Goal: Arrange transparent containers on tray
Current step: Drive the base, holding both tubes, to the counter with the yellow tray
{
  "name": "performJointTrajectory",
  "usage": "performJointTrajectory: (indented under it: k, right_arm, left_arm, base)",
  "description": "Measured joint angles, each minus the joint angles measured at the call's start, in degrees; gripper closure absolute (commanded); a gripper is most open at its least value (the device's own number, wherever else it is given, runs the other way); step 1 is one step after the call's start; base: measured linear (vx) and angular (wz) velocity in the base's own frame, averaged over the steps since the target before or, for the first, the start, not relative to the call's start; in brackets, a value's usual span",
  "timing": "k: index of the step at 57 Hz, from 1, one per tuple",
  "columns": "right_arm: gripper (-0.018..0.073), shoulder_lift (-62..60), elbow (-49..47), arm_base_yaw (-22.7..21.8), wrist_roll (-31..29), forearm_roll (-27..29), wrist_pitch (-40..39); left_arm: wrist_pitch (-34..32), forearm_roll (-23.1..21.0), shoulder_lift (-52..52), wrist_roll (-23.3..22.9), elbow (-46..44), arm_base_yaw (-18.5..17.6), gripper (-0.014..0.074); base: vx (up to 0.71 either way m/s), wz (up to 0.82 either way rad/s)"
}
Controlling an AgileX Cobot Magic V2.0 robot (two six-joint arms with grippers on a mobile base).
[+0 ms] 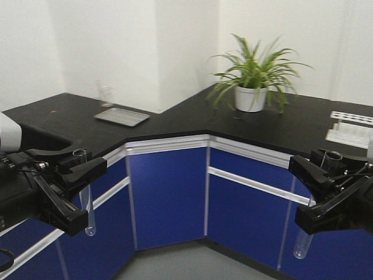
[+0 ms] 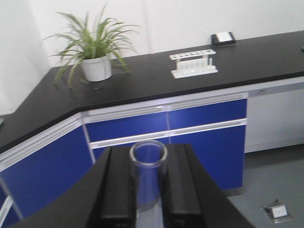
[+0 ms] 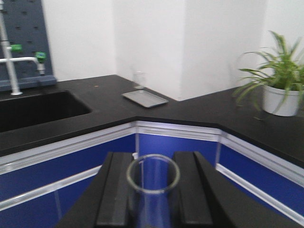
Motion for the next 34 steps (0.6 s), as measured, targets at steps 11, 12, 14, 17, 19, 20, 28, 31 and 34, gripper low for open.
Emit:
performJointTrajectory:
  k: [11, 12, 14, 17, 19, 20, 28, 31, 34]
  right_arm:
    - [0.0572, 0.0, 0.0, 0.0, 0.0, 0.0, 0.0]
    - [0.0572, 0.0, 0.0, 0.0, 0.0, 0.0, 0.0]
    - [0.0572, 0.0, 0.0, 0.0, 0.0, 0.0, 0.0]
    - [0.0572, 0.0, 0.0, 0.0, 0.0, 0.0, 0.0]
    - [0.0572, 0.0, 0.0, 0.0, 0.0, 0.0, 0.0]
    - [0.0572, 0.0, 0.0, 0.0, 0.0, 0.0, 0.0]
    - [0.0572, 0.0, 0.0, 0.0, 0.0, 0.0, 0.0]
    - [0.0572, 0.0, 0.0, 0.0, 0.0, 0.0, 0.0]
    - [0.0572, 0.0, 0.0, 0.0, 0.0, 0.0, 0.0]
  left_arm:
    - [0.0, 0.0, 0.0, 0.0, 0.0, 0.0, 0.0596]
    - [0.0, 0.0, 0.0, 0.0, 0.0, 0.0, 0.0596]
    - [0.0, 0.0, 0.0, 0.0, 0.0, 0.0, 0.0596]
    - [0.0, 0.0, 0.0, 0.0, 0.0, 0.0, 0.0596]
    - [0.0, 0.0, 0.0, 0.0, 0.0, 0.0, 0.0596]
    - [0.0, 0.0, 0.0, 0.0, 0.0, 0.0, 0.0596]
    - [0.0, 0.0, 0.0, 0.0, 0.0, 0.0, 0.0596]
    - [0.0, 0.0, 0.0, 0.0, 0.0, 0.0, 0.0596]
    - [0.0, 0.0, 0.0, 0.0, 0.0, 0.0, 0.0596]
  base:
    - [-0.24, 0.46]
    - [-0.22, 0.47]
    - [-0.21, 0.48]
    - [-0.2, 0.49]
    - [-0.19, 0.51]
    - [-0.18, 0.52]
    - [-0.16, 0.55]
    - [-0.13, 0.58]
    - [-0.12, 0.6]
